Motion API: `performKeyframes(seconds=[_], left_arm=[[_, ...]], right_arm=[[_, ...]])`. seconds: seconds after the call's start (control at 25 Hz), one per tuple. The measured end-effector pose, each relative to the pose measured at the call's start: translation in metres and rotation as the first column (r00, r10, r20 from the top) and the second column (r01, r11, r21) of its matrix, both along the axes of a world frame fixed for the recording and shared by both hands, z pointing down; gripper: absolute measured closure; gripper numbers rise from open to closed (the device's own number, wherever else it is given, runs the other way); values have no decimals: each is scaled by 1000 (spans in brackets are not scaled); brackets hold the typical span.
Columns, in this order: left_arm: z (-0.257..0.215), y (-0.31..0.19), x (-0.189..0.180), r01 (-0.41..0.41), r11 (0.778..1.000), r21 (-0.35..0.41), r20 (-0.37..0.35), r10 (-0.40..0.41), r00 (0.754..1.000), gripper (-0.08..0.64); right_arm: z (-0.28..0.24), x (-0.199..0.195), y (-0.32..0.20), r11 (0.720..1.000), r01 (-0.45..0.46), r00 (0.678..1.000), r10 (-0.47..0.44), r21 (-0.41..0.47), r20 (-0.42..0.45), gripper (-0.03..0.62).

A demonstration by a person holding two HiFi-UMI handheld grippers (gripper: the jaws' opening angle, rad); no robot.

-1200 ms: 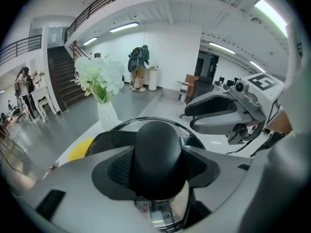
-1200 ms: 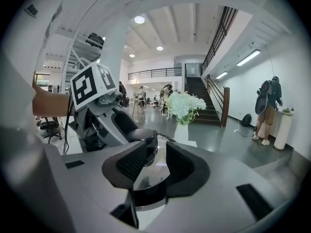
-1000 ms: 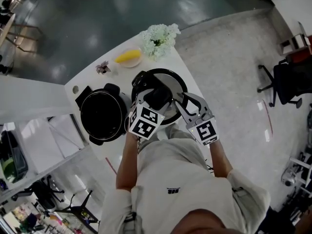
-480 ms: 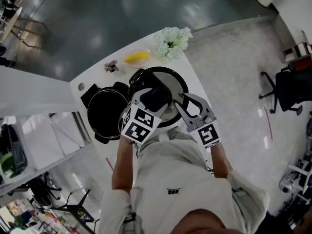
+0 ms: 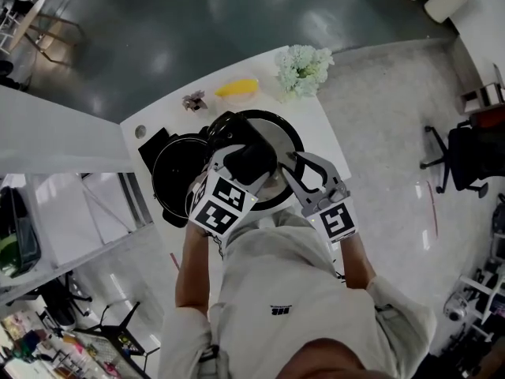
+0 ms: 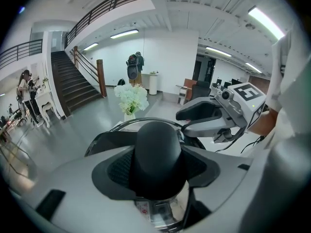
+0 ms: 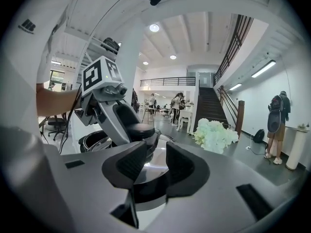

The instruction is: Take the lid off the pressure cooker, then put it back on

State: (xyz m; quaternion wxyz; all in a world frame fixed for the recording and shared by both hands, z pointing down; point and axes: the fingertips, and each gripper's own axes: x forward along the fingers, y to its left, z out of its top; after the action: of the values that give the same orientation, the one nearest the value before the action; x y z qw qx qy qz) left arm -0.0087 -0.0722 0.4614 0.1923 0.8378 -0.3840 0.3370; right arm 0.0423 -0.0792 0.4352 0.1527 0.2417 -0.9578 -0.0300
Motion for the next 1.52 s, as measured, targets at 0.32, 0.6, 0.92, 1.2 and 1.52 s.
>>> performKeyframes(seconds=[0.32, 0.6, 0.92, 1.2, 1.52], left_arm=[[-4, 17, -35, -13, 1000, -7, 5, 13, 1000, 272], [0, 30, -67, -35, 999, -19, 17, 35, 999, 272], [5, 42, -96, -63, 997, -36, 30, 64, 997, 272], [14, 57, -121, -105, 993, -60, 35, 107, 994, 272], [22, 68, -141, -157, 983, -93, 45, 162, 986, 272]], right_arm=[[-3, -37, 15, 999, 42, 999, -42, 9, -14, 465], [1, -68, 27, 998, 56, 998, -55, 5, -27, 465], [6, -97, 38, 998, 60, 997, -60, -13, -51, 465], [13, -125, 49, 997, 68, 995, -69, -24, -66, 465], [15, -149, 58, 997, 66, 995, -68, -34, -74, 465]])
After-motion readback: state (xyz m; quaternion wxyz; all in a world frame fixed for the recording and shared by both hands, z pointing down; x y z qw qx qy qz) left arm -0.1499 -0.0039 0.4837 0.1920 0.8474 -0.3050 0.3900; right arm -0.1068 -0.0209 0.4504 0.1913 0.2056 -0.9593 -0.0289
